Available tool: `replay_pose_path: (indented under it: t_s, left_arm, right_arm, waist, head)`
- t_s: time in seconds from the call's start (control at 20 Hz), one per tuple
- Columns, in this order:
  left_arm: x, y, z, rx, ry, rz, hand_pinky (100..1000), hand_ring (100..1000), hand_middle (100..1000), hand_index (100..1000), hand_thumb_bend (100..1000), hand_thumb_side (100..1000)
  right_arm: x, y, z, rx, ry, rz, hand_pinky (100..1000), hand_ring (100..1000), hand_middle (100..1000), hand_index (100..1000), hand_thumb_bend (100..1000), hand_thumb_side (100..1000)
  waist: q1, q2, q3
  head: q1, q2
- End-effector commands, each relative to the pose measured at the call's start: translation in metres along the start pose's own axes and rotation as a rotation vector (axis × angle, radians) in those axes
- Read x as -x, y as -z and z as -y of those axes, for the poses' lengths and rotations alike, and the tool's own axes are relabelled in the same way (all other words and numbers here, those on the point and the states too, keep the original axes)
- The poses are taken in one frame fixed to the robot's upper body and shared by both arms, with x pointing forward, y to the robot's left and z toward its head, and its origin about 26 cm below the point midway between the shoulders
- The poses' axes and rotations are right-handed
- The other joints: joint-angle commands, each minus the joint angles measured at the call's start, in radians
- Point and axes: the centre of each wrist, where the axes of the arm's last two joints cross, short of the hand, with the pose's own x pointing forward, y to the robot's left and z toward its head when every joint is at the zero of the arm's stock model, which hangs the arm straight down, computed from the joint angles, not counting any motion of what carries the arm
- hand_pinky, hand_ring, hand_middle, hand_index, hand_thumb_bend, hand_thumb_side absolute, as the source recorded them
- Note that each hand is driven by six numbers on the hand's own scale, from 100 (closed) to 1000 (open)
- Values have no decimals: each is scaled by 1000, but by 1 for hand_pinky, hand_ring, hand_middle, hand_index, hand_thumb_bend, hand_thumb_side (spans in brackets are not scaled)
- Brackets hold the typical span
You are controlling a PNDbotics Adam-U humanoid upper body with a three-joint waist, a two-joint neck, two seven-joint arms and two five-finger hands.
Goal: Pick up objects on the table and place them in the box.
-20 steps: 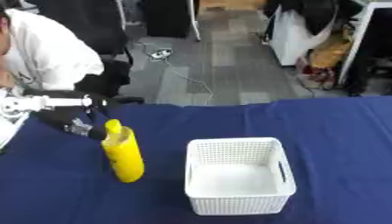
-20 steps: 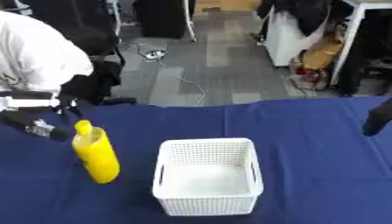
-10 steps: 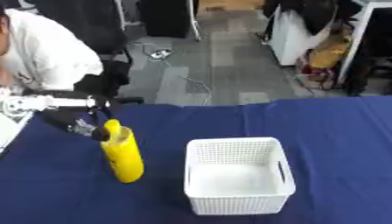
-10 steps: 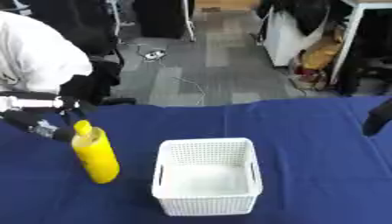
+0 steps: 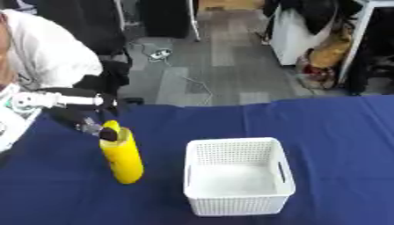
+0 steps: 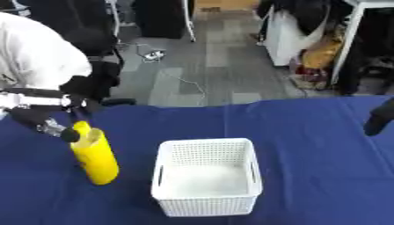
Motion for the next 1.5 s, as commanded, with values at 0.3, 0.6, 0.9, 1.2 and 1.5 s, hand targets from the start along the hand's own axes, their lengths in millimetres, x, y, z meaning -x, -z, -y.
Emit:
replay_pose_path:
  t_s: [0.3, 0.6, 0.9, 1.2, 1.5]
  left_arm:
    - [-6, -4, -12, 50, 82, 21, 772, 908, 1000, 1000, 891, 840]
    - [-6, -2, -10, 60, 88, 12, 776, 909, 1000, 1000, 890, 838]
    - [-4, 0, -8, 71, 88, -4, 779, 912, 1000, 1000, 892, 839]
    - [-1, 2, -4, 85, 91, -20, 783, 914, 1000, 1000, 891, 840]
    - [1, 2, -2, 95, 93, -31, 785, 915, 1000, 1000, 886, 840]
  right_arm:
    - [-5, 6, 3, -3, -6, 31, 432, 420, 481, 635, 282, 912]
    - [-5, 7, 3, -3, -6, 32, 432, 420, 481, 635, 281, 912]
    - [-5, 7, 3, -3, -5, 34, 432, 420, 481, 635, 281, 913]
    - [-5, 8, 2, -3, -4, 35, 432, 420, 481, 634, 282, 912]
    - [-5, 8, 3, -3, -4, 37, 432, 420, 481, 634, 283, 913]
  waist:
    - [0, -17, -2]
    - [0, -17, -3]
    - [-1, -16, -4]
    - [-2, -15, -5]
    - [-3, -14, -6]
  head:
    - [-3, 3]
    - [-4, 3]
    - [-5, 2]
    - [-6, 2]
    - [-6, 2]
